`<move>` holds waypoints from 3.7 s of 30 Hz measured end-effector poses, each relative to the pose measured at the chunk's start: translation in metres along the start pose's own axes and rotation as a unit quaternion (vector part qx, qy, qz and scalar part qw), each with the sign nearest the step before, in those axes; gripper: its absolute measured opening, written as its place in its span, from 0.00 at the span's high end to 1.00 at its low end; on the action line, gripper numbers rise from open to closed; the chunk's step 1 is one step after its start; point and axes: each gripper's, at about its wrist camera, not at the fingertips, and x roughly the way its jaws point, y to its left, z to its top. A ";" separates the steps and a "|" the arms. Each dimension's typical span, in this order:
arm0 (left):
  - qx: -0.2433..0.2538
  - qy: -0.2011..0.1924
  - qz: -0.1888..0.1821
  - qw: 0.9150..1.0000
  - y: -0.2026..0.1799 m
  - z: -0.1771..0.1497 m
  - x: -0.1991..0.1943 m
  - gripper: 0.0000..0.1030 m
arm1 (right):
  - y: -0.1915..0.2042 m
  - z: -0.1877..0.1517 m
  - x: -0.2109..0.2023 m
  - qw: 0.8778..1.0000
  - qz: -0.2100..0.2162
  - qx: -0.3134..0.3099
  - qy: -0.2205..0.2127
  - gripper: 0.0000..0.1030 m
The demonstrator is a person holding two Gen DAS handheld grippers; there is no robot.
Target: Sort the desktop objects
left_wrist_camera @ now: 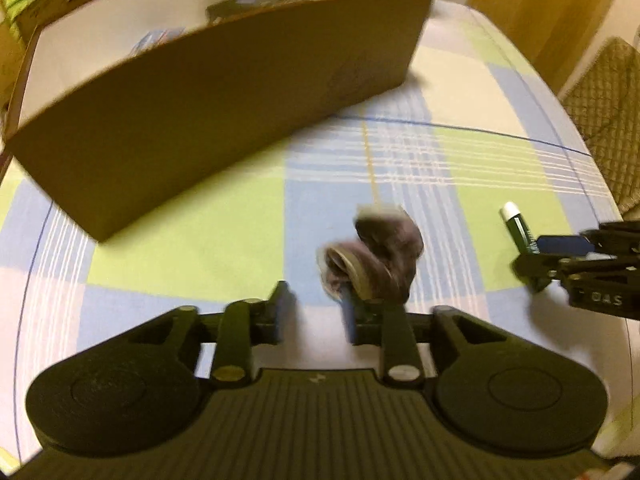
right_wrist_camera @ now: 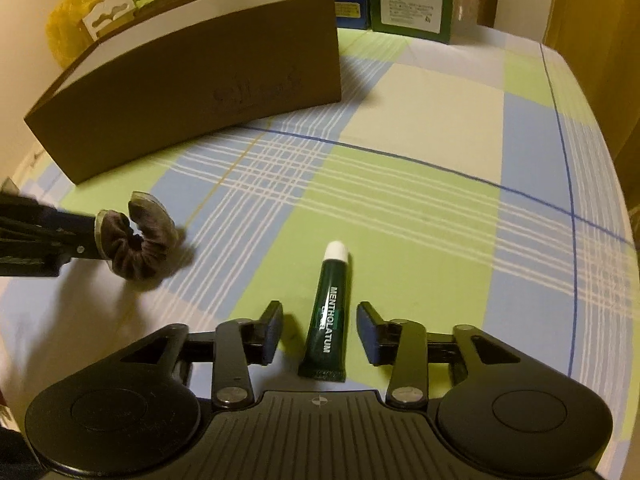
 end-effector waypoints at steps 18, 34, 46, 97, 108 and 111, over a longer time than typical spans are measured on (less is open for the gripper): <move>0.084 -0.015 -0.067 0.994 -0.032 0.018 0.011 0.39 | -0.013 -0.007 -0.010 0.999 -0.008 0.040 0.000 0.61; 0.073 -0.003 -0.038 0.997 -0.037 0.022 0.038 0.78 | -0.008 -0.001 -0.004 1.000 -0.015 0.025 -0.006 0.61; 0.024 0.011 0.008 1.000 0.000 0.007 0.021 0.78 | -0.001 0.006 0.007 1.000 -0.026 -0.007 -0.008 0.61; -0.020 -0.150 0.047 0.987 0.076 0.087 -0.109 0.78 | 0.091 0.181 -0.053 0.974 0.165 -0.105 -0.116 0.87; -0.030 -0.133 0.062 0.989 0.112 0.126 -0.089 0.78 | 0.115 0.240 -0.022 0.970 0.168 -0.130 -0.119 0.87; -0.029 -0.125 0.067 0.989 0.118 0.133 -0.081 0.78 | 0.121 0.250 -0.012 0.970 0.162 -0.138 -0.116 0.87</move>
